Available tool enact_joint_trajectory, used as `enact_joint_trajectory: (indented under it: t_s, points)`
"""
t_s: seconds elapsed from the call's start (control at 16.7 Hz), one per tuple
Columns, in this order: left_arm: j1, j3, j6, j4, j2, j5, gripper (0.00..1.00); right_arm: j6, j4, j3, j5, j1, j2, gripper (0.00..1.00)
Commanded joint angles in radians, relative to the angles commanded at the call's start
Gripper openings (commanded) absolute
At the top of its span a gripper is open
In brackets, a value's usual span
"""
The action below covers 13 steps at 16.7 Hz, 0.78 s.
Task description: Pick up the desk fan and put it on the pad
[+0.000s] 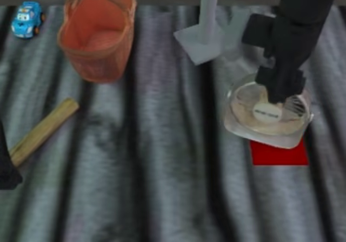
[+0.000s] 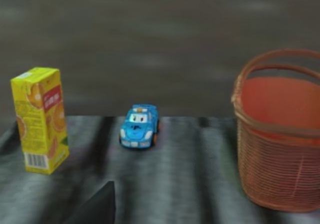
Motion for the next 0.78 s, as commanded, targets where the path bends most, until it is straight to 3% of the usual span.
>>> enact_joint_trajectory:
  t_s: [0.18, 0.36, 0.78]
  points:
    - [0.000, 0.000, 0.000, 0.000, 0.000, 0.000, 1.00, -0.246, 0.025, -0.076, 0.000, -0.043, -0.049, 0.00]
    - [0.000, 0.000, 0.000, 0.000, 0.000, 0.000, 1.00, -0.398, 0.044, -0.134, 0.001, -0.075, -0.085, 0.00]
    - [0.000, 0.000, 0.000, 0.000, 0.000, 0.000, 1.00, -0.450, 0.049, -0.155, 0.002, -0.082, -0.095, 0.00]
